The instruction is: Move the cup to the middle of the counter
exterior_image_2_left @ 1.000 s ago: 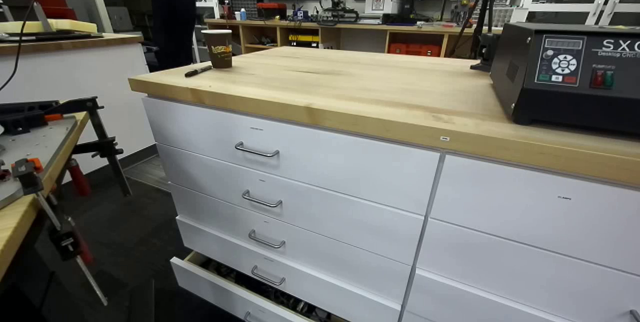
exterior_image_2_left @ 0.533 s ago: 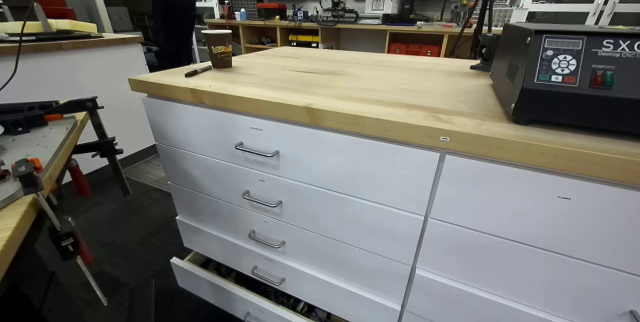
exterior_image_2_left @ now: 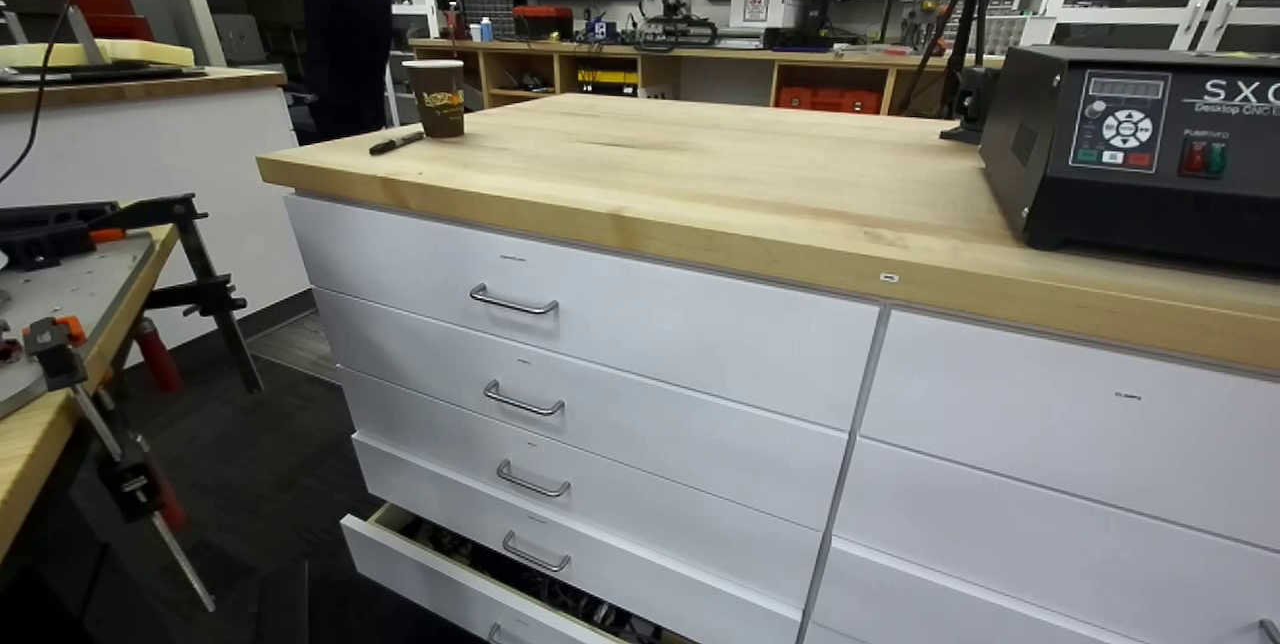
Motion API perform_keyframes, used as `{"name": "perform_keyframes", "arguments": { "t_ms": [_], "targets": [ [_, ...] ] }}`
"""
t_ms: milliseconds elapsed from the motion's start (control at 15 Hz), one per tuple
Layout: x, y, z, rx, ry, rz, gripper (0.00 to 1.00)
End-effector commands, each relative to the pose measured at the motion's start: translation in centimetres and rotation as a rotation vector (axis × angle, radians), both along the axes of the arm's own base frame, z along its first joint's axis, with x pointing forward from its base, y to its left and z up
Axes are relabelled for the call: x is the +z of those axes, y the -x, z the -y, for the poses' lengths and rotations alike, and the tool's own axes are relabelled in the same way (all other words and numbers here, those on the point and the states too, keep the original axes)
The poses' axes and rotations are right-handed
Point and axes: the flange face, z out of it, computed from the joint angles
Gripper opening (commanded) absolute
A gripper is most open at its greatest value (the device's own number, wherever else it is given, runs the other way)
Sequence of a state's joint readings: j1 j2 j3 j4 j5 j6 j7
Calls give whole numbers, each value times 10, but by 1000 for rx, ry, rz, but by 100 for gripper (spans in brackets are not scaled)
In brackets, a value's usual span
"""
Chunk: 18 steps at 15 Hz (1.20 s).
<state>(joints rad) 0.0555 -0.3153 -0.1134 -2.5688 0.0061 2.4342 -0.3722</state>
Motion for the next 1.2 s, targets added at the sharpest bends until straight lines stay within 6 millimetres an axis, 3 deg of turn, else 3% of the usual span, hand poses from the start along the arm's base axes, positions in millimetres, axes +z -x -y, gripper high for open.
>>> {"name": "perform_keyframes", "arguments": {
  "t_ms": [0,267,600,1133],
  "targets": [
    [0,-29,-35,63,-11,-89,100],
    [-5,-48,-85,154,-2,-198,100],
    [-26,-69,-151,274,-6,-233,100],
    [-55,-72,-233,392,16,-327,100]
  ]
}}
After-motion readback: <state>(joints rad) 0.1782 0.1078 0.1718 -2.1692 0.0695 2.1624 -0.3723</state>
